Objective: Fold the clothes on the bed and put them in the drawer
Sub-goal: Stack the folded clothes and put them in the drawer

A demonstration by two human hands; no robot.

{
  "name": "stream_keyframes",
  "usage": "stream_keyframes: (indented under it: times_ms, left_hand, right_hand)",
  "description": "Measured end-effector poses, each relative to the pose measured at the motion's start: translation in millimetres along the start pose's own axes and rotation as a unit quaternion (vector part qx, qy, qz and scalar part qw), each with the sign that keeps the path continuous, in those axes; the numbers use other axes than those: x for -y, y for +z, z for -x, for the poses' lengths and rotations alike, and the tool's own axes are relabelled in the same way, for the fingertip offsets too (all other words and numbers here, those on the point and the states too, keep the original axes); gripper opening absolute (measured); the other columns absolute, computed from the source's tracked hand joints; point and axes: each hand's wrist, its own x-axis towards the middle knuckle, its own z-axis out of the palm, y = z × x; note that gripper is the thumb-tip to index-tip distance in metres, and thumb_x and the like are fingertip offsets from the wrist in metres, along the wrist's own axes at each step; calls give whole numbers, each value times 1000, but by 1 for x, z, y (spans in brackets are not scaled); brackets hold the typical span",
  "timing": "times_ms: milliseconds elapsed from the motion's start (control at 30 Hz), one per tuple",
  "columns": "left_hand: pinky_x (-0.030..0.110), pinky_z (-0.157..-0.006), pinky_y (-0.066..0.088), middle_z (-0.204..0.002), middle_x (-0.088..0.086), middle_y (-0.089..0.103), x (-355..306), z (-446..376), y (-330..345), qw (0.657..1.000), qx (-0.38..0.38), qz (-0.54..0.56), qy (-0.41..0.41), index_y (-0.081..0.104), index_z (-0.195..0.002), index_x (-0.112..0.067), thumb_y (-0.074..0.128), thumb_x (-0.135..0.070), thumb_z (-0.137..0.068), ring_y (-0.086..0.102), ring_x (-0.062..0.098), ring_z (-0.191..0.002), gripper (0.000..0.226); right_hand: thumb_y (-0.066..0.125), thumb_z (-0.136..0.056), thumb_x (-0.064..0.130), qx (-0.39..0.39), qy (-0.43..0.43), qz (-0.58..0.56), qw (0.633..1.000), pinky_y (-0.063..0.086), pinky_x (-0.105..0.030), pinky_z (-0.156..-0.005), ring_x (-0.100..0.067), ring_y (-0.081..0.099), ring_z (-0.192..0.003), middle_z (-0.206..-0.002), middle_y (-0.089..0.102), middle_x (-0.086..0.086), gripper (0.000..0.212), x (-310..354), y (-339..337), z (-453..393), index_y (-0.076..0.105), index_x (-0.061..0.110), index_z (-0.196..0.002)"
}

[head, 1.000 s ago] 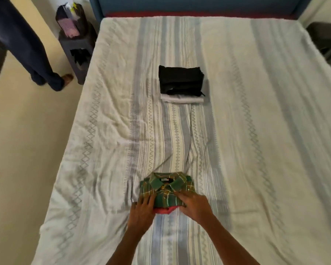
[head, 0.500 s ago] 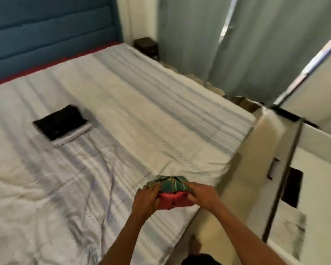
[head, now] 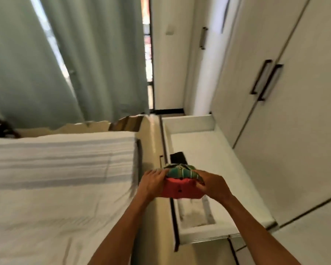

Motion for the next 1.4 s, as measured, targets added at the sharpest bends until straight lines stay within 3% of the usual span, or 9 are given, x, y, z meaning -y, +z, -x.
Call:
stream_keyframes:
  times_ms: [167,467,733,900,1000,1067,1133,1267,1400]
  left_hand:
    - [44,-92,52,-139,-1,58,-74,-116,29,992,74,-5,106,36,-149,-31,42,-35,-101,62,26,-116,48]
    - [42,-88,53,-137,-2,59,-142,-227,95,951,165,-96,244,35,-148,-32,35,-31,-105,62,25,-116,42]
    - [46,-99,48,-145,1,50,-160,-325,168,907,264,-57,322,28,-151,-33,37,-34,-104,53,28,-126,48]
    - [43,-102,49,-142,4,49,-177,-380,237,872,286,65,392,36,-148,-28,24,-49,-92,55,24,-122,61]
    - [41,-98,53,-142,2,47,-190,-403,284,845,297,88,435,30,-150,-31,46,-42,-93,56,23,-120,61]
    - [44,-98,53,-147,4,43,-201,-409,302,833,295,107,457,32,-150,-26,57,-19,-91,51,27,-127,65]
    - [48,-99,52,-147,11,42,-210,-406,309,834,279,123,459,44,-142,-16,57,0,-89,44,35,-133,57]
    - [46,-101,52,-145,14,41,-218,-413,337,810,249,142,511,49,-133,-10,63,4,-87,42,33,-135,50]
    - [39,-111,32,-157,20,28,-198,-407,372,796,281,122,523,40,-147,-6,61,7,-89,26,37,-146,64]
  right_hand:
    - [59,-90,45,38,109,-56,992,53,-32,-84,-17,67,-104,-125,69,12,54,-111,-19,26,48,43,-143]
    - [59,-91,37,137,221,-156,953,50,-34,-80,-29,66,-104,-124,68,-6,72,-194,14,57,26,37,-155]
    - [51,-94,35,68,412,-124,900,51,-39,-88,-31,63,-112,-132,62,-4,68,-223,77,35,24,35,-156]
    - [50,-99,30,-34,557,-163,813,52,-43,-99,-30,64,-114,-133,63,-8,67,-230,117,10,19,38,-158]
    - [52,-101,27,-78,609,-150,775,50,-43,-102,-31,61,-117,-139,57,-10,61,-238,138,7,27,31,-157]
    - [60,-98,25,-104,630,-112,762,55,-44,-95,-34,61,-118,-141,55,-11,59,-238,153,4,37,23,-152]
    - [68,-93,23,-104,640,-75,757,59,-48,-89,-38,56,-128,-145,53,-11,60,-239,168,7,41,20,-147]
    - [75,-85,16,-122,670,-31,732,61,-46,-78,-43,44,-138,-148,51,-12,61,-249,190,13,45,18,-137]
    - [78,-81,18,-35,703,-28,710,59,-51,-87,-43,46,-136,-146,51,-14,58,-250,215,4,50,15,-132]
